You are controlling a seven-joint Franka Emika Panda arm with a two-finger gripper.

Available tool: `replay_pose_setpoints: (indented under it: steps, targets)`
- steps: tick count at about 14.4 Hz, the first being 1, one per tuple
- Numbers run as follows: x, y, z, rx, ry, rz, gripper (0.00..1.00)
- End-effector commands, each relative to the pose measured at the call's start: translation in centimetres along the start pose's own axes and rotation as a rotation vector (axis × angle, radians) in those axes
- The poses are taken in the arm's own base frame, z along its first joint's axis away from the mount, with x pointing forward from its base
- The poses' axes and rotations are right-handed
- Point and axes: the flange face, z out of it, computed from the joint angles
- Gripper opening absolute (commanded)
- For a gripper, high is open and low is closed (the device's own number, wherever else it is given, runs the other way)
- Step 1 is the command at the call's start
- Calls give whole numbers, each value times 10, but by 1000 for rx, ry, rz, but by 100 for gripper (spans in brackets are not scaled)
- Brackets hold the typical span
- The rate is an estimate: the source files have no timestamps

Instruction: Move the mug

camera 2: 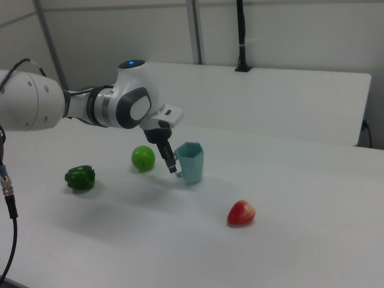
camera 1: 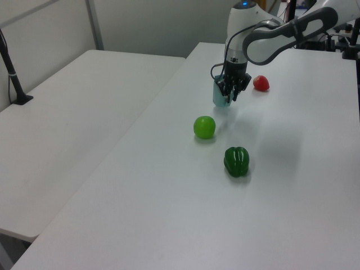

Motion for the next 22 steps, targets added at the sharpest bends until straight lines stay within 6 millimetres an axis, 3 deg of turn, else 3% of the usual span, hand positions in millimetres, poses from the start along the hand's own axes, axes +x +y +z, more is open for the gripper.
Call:
replay_pose_setpoints:
  steps: [1, 4, 6, 8, 11, 16, 19, 22]
  targets:
    - [0, -7, -3, 22, 9, 12, 38]
    - [0, -7, -3, 22, 9, 15, 50]
    - [-1, -7, -5, 18, 6, 7, 71]
    - [-2, -2, -22, 7, -7, -7, 85]
    - [-7, 16, -58, -35, -68, -77, 98]
    - [-14, 66, -128, -60, -146, -256, 100]
    - [-18, 119, -178, -50, -186, -398, 100]
    - [-22, 153, -206, -14, -183, -438, 100]
